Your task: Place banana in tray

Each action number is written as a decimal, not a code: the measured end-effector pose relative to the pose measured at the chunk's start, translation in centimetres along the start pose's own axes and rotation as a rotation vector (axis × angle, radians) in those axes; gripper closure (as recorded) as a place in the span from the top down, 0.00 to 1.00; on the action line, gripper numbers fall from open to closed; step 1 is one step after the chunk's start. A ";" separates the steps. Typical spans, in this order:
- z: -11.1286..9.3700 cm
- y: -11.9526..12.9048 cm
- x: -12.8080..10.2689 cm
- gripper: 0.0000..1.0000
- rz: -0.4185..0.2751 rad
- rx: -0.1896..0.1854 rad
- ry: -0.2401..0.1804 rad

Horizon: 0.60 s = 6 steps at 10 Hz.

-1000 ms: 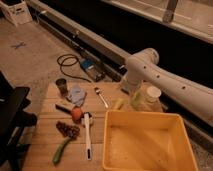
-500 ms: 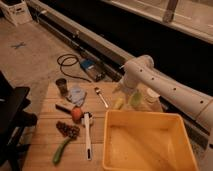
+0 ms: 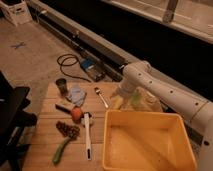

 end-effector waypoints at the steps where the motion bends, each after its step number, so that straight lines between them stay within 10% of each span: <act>1: 0.0 -0.1 0.0 0.65 -0.003 -0.002 0.001; 6: 2.6 -0.9 -0.4 0.65 -0.061 -0.049 -0.013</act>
